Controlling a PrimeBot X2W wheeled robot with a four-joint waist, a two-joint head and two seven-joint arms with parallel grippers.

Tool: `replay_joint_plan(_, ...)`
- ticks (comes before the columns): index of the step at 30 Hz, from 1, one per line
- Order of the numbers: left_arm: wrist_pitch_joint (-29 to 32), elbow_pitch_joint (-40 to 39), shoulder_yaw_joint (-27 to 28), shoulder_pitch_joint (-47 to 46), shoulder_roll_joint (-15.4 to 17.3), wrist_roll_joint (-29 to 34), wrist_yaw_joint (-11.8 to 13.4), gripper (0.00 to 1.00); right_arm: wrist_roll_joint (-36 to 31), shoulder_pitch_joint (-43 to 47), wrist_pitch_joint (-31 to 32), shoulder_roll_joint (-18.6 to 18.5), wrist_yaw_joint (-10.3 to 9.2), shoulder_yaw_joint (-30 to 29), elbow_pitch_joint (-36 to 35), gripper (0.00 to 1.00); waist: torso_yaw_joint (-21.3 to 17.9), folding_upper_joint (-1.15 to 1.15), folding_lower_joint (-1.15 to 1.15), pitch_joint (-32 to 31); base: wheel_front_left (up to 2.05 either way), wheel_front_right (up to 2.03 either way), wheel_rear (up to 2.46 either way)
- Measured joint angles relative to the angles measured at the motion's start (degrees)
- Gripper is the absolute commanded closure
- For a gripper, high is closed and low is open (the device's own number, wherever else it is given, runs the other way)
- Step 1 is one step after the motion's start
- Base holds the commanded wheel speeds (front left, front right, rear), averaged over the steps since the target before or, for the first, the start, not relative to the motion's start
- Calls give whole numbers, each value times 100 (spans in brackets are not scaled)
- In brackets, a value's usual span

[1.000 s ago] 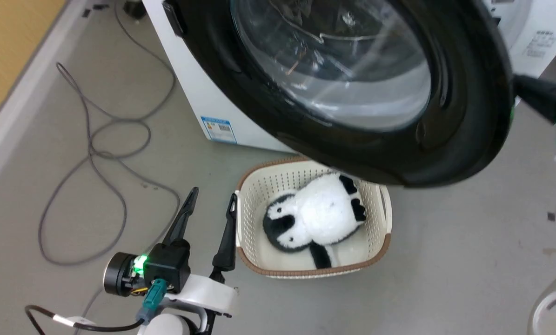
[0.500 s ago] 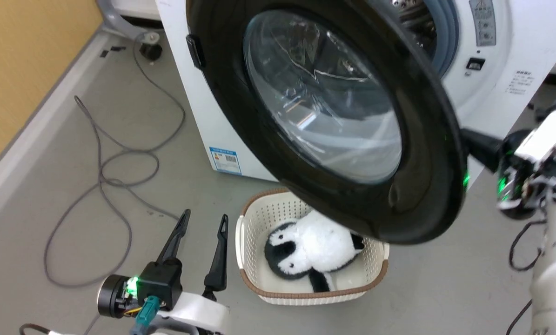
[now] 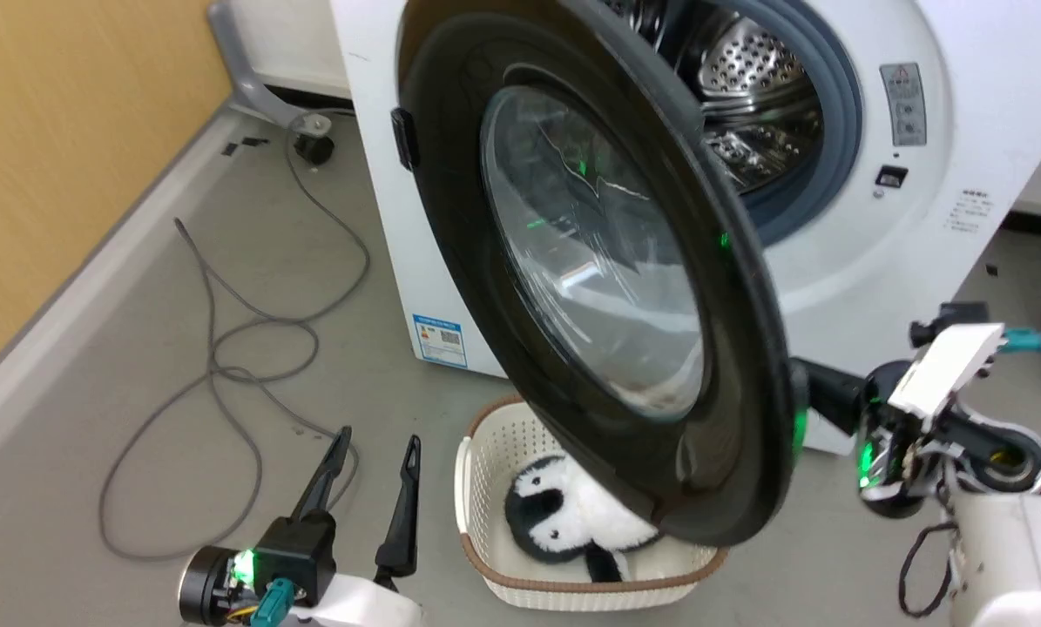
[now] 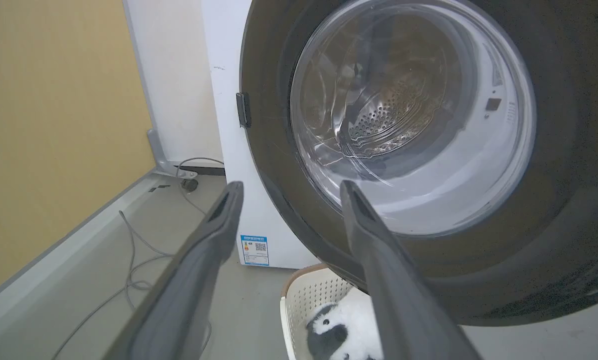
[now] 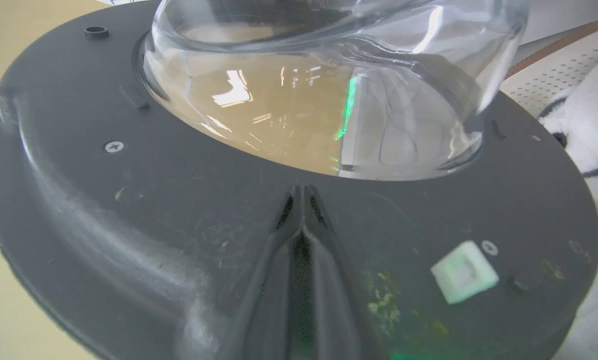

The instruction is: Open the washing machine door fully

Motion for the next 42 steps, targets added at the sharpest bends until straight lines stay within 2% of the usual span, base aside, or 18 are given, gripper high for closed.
replay_joint_plan(11, 0, 53, 5, 123, 0, 8, -57, 0, 1445, 700, -478, -3, 0, 1785, -430, 100, 277, 0, 0, -217, 0, 0, 0)
replay_joint_plan(24, 0, 48, 10, 123, -1, 15, -58, 0, 2261, 971, -1129, 13, 0, 3318, -932, 100, 525, 0, 0, -220, 0, 0, 0)
replay_joint_plan(27, 0, 48, 20, 123, -1, 15, -58, 0, 2256, 971, -1227, 20, 0, 3485, -961, 100, 535, 0, 0, -209, 0, 0, 0)
replay_joint_plan(34, 0, 47, 71, 128, -1, 14, -48, 0, 2151, 967, -1447, -57, 0, 3466, -1018, 100, 413, 0, 0, -227, 0, 0, 0)
replay_joint_plan(38, 0, 46, 119, 132, -1, 11, -47, 0, 1407, 963, -1923, -501, 0, 3526, -1534, 100, 266, 0, 0, -256, 0, 0, 0)
replay_joint_plan(42, 0, 40, 167, 137, -2, -3, -19, 0, 256, 967, -2747, -1080, 0, 3666, -2251, 100, 67, 0, 0, -264, 0, 0, 0)
